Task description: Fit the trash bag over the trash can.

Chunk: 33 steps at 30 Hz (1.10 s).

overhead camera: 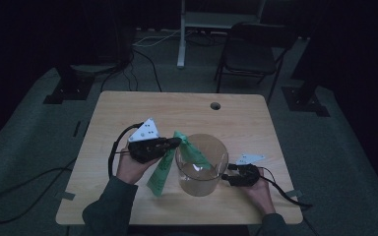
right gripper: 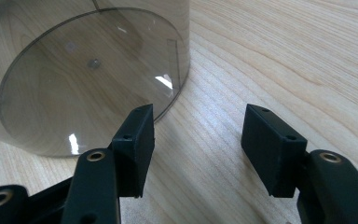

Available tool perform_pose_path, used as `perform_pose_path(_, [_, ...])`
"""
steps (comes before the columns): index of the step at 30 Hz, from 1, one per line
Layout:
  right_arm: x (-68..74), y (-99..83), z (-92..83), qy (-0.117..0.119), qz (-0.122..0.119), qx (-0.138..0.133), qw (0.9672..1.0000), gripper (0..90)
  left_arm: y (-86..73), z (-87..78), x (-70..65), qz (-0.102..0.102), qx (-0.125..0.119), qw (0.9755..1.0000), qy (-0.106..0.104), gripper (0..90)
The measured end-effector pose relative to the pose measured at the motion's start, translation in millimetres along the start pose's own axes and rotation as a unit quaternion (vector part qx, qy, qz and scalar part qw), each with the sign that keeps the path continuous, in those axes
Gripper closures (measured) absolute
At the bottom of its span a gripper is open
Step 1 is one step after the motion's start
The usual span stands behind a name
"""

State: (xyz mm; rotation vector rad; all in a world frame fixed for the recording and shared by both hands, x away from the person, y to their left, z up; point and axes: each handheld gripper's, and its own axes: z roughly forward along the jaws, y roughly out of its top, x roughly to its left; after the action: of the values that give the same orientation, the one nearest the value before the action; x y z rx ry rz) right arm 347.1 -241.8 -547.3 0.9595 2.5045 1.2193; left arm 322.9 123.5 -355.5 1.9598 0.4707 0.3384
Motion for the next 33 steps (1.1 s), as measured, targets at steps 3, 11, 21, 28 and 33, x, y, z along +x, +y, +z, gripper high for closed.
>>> perform_pose_path(3, [0.0,0.0,0.0,0.0,0.0,0.0,1.0,43.1,0.4,0.0,1.1,-0.001,-0.002,1.0,0.004,89.3])
perform_pose_path(11, [0.1,0.0,0.0,0.0,0.0,0.0,1.0,43.1,-11.0,17.6,-12.2,-0.002,0.02,0.9996,-0.018,88.7])
perform_pose_path(21, [0.6,-0.1,-0.1,-0.001,0.0,0.001,1.0,43.1,-36.7,15.7,-14.0,-0.033,0.014,0.999,-0.025,67.7])
perform_pose_path(28, [1.0,-0.3,-0.2,-0.002,0.0,0.001,1.0,43.1,-53.2,9.0,-16.0,-0.043,0.023,0.9984,-0.027,62.6])
perform_pose_path(33, [2.2,-0.8,-0.6,-0.004,-0.003,0.001,1.0,43.1,-65.8,12.8,-18.7,-0.055,0.025,0.9977,-0.03,61.0])
